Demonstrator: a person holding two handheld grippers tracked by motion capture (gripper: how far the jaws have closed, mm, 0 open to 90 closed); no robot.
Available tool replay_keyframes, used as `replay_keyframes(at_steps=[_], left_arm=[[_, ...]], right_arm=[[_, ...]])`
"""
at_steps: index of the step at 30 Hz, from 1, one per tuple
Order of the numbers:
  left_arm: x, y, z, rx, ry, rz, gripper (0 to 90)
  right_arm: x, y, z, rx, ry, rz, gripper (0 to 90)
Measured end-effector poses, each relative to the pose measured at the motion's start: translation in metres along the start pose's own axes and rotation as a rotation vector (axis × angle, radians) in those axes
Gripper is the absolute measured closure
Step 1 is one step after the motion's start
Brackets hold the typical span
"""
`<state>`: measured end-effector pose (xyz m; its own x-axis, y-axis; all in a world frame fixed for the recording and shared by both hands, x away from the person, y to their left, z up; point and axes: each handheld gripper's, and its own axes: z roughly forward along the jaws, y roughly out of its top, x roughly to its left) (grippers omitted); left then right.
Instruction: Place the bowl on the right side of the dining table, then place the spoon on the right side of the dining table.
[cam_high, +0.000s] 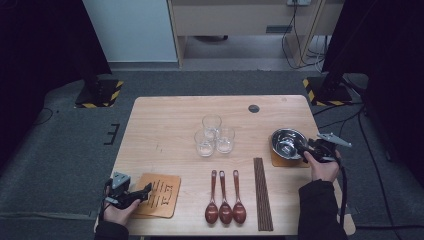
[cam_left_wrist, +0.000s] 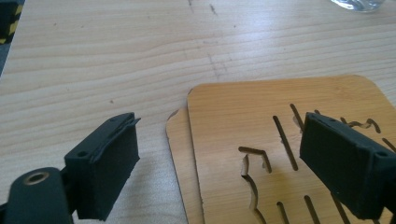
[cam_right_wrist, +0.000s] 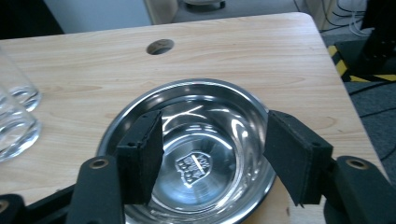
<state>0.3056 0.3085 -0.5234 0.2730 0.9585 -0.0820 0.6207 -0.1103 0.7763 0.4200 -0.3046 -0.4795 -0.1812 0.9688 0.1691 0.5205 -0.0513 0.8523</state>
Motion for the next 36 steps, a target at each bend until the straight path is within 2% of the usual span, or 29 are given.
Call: replay_keyframes(at_steps=[4,9,12,15,26,36], left_arm=[[-0.002,0.002,-0.002,-0.013,-0.016,0.013,12.3],[-0.006,0.004,-0.004,-0.027,-0.048,0.016,15.2],[-0.012,0.006,-0.005,-0.026,-0.072,0.016,15.8],[-0.018,0.010,-0.006,-0.032,-0.089,0.033,16.3],[-0.045,0.023,-0.009,-0.059,-0.152,0.088,17.5],[-0.074,0.030,-0.006,-0.054,-0.204,0.147,18.6]], right_arm=[[0.005,0.000,-0.004,-0.003,0.017,-0.021,35.3],[0.011,-0.001,-0.008,-0.008,0.017,-0.037,34.0],[0.014,-0.002,-0.011,-0.017,0.038,-0.035,34.3],[0.019,-0.002,-0.014,-0.020,0.065,-0.039,34.0],[0.039,-0.003,-0.023,-0.035,0.145,-0.072,33.7],[0.050,-0.012,-0.027,-0.024,0.195,-0.097,33.8]])
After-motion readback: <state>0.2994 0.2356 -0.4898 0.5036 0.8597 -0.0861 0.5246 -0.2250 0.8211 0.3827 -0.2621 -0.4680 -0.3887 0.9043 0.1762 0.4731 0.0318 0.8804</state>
